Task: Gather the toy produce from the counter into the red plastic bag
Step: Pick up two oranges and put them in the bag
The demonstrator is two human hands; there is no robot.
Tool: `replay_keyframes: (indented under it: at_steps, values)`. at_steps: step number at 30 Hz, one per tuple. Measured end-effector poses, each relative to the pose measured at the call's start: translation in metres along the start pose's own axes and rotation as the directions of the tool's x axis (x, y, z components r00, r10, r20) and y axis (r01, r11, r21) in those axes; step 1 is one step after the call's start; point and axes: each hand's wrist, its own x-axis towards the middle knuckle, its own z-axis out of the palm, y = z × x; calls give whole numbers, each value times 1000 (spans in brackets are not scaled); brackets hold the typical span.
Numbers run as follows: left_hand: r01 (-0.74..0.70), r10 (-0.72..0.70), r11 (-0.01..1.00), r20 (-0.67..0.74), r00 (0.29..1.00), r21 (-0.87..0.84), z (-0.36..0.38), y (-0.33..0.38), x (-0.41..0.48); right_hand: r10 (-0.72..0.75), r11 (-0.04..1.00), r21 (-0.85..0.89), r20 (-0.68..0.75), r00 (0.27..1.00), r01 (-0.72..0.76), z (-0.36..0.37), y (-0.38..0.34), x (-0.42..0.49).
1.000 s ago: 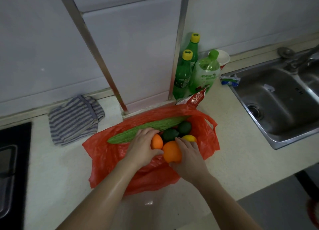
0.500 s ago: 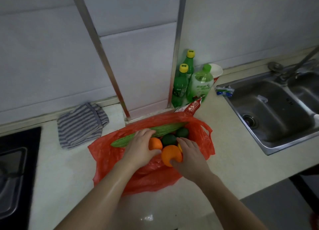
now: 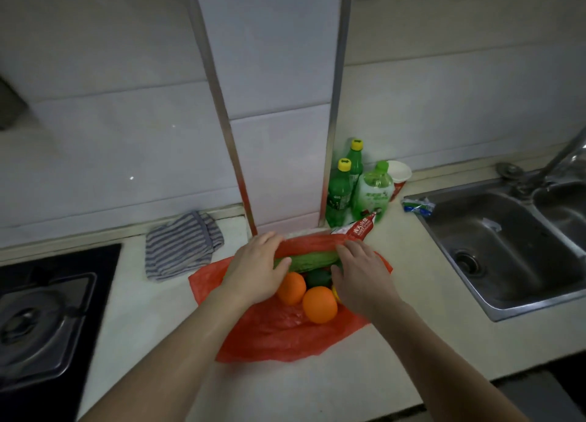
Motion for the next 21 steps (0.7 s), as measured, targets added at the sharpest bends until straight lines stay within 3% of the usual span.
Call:
replay_keyframes:
  at_steps: [9, 21]
  values:
    - [25, -10, 991, -118, 993, 128, -51, -3, -25, -54, 998, -44, -75, 996, 51, -48, -25, -3]
    - [-8, 42, 990, -241, 970, 143, -114, -52, -80, -31, 997, -76, -201, 979, 16, -80, -98, -30]
